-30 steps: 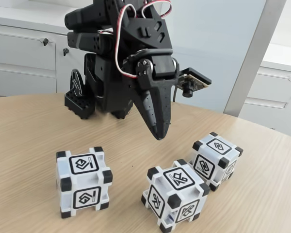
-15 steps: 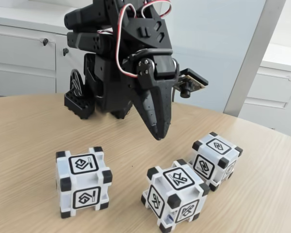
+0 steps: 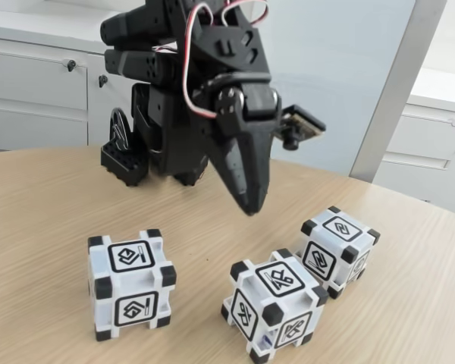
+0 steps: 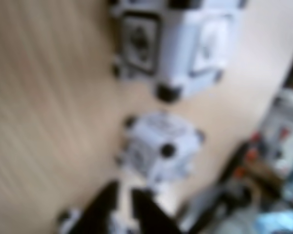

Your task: Stack cubes from left to right.

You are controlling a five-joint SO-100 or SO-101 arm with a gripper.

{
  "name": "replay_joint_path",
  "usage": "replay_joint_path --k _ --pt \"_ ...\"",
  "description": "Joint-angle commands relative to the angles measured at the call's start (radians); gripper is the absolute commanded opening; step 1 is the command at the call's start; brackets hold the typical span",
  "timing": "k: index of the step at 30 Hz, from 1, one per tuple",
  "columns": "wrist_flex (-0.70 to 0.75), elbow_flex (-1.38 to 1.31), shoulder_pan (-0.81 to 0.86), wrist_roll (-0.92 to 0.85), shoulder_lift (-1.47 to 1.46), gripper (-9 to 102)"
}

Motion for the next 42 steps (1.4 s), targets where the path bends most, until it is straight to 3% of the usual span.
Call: replay_joint_path --k 1,11,16,21,33,42 --pt "-0.009 -0.181 -0.005 0.02 -0.144 0" --pt "0.006 -0.719 -0.006 0.106 -0.718 18" --pt "0.006 -0.805 -0.015 0.103 -0.928 31" --pt "0.006 -0.828 -0.132 0.092 -1.091 38" --pt "0.006 -0.83 -0.345 0.249 -1.258 38" --pt "-0.011 -0.83 -0.347 0.258 -1.39 36"
